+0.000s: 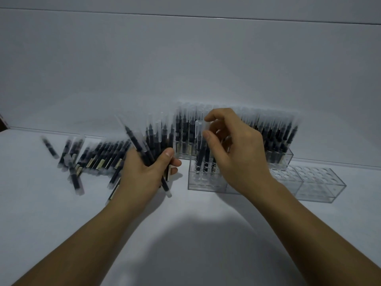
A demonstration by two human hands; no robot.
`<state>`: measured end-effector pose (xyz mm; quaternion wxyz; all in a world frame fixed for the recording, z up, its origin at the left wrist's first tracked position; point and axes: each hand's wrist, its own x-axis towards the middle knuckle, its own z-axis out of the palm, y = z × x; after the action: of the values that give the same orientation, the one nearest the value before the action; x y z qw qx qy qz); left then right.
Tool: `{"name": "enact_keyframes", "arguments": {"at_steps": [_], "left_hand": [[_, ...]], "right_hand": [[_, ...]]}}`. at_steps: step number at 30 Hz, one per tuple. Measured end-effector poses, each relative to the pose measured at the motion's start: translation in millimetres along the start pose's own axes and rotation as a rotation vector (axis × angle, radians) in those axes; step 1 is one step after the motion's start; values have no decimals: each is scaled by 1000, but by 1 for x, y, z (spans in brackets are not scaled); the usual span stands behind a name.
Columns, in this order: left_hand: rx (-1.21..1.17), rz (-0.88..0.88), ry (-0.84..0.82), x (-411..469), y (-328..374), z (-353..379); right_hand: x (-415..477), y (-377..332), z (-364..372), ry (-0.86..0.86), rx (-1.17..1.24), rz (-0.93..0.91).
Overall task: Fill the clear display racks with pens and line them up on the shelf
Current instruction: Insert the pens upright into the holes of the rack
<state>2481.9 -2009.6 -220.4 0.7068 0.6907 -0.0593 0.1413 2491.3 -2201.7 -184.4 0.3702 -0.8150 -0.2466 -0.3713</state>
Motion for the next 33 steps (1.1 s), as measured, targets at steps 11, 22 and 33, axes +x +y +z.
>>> {"name": "enact_keyframes", "arguments": {"at_steps": [11, 22, 33], "left_hand": [[70, 95, -122, -5, 9, 1], [117, 156, -248, -11, 13, 4], [25, 39, -94, -10, 11, 7]], "right_hand": [[-5, -1, 4, -1, -73, -16], [-14, -14, -9, -2, 526, 308], [-4, -2, -32, 249, 426, 247]]}}
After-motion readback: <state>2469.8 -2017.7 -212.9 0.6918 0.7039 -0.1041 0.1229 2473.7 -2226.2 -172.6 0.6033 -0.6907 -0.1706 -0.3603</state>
